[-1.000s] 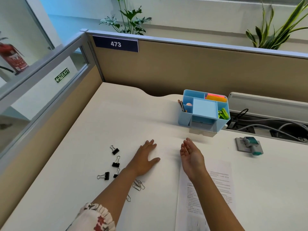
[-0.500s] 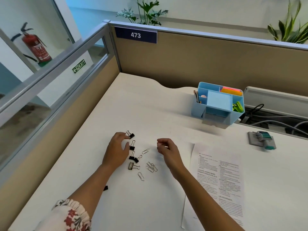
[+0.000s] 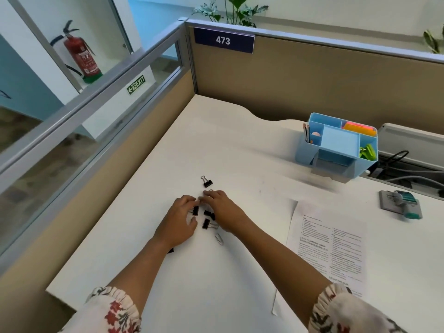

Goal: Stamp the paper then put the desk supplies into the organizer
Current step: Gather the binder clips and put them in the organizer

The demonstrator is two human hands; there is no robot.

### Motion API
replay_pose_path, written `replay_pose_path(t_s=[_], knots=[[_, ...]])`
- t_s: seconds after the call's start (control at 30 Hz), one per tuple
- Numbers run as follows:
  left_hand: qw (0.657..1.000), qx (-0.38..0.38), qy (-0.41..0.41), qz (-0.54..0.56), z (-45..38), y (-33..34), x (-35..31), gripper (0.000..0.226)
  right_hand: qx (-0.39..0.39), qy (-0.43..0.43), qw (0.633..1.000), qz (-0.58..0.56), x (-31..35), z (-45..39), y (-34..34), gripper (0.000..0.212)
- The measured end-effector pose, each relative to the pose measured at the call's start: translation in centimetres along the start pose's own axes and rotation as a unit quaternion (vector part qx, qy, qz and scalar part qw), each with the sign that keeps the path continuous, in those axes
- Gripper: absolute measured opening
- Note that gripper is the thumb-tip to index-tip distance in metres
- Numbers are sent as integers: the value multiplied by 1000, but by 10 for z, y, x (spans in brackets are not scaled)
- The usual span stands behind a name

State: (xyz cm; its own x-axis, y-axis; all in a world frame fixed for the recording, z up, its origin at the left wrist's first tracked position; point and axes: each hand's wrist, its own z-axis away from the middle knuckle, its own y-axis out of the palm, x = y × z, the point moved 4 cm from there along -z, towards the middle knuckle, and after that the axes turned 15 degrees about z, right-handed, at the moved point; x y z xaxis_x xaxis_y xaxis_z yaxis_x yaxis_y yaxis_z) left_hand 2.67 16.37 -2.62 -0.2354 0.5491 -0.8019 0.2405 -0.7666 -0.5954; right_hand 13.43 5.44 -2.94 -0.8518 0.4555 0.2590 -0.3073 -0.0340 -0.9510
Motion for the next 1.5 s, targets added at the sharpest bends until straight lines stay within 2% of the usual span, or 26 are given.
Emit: replay_pose_path(t_s=[0.1, 0.2, 0.4, 0.47, 0.53, 0.57, 0.63, 0.67, 0.73, 0.8, 0.87, 0.93, 1.0, 1.07, 1.13, 1.23, 1.3, 1.4, 1.5], knots=[[1000, -15, -2, -11, 4, 1, 5, 40, -23, -4, 999, 36, -3, 1, 2, 64], [999, -32, 3, -24, 4, 1, 7, 30, -57, -1, 997, 57, -6, 5, 3, 48], [998, -48, -11, -44, -1, 6, 5, 28, -81, 6, 994, 70, -9, 12, 3, 37], [998, -39, -14, -56, -3, 9, 4, 24, -83, 15, 996, 34, -11, 14, 5, 39], [997, -35, -19, -63, -4, 13, 2, 19, -108, 75, 988, -80, -17, 17, 1, 30], [997, -39, -18, -56, -5, 14, -1, 18, -133, 123, 970, -160, -21, 21, -2, 22], [998, -53, -4, -30, -7, 17, -10, 18, -178, 222, 906, -314, -30, 33, -6, 11], [998, -59, 11, -15, -8, 19, -18, 18, -179, 268, 860, -396, -34, 38, -6, 10], [996, -64, 53, 6, -10, 24, -36, 20, -146, 337, 732, -573, -37, 45, -1, 10], [994, -57, 97, 2, -12, 32, -54, 23, -114, 363, 593, -709, -35, 49, 1, 12], [990, -37, 134, -14, -14, 43, -70, 24, -99, 375, 478, -788, -33, 54, 0, 15], [986, -18, 163, -26, -16, 54, -81, 26, -82, 368, 394, -838, -31, 59, -1, 21], [983, -11, 180, -26, -18, 60, -88, 27, -72, 350, 342, -869, -29, 62, -4, 30], [983, -15, 184, -18, -23, 60, -91, 29, -81, 346, 313, -881, -33, 64, -4, 37], [985, -38, 168, -5, -31, 56, -88, 33, -102, 358, 302, -878, -41, 66, -3, 36], [993, -85, 83, -16, -51, 47, -68, 39, -125, 366, 284, -877, -53, 71, -2, 34], [996, -71, 16, -45, -65, 44, -52, 44, -141, 367, 277, -877, -63, 76, -3, 32], [996, -36, -44, -74, -79, 40, -34, 48, -168, 364, 294, -868, -77, 86, -11, 31], [992, -9, -63, -109, -84, 41, -23, 45, -213, 354, 303, -859, -101, 98, -27, 28]])
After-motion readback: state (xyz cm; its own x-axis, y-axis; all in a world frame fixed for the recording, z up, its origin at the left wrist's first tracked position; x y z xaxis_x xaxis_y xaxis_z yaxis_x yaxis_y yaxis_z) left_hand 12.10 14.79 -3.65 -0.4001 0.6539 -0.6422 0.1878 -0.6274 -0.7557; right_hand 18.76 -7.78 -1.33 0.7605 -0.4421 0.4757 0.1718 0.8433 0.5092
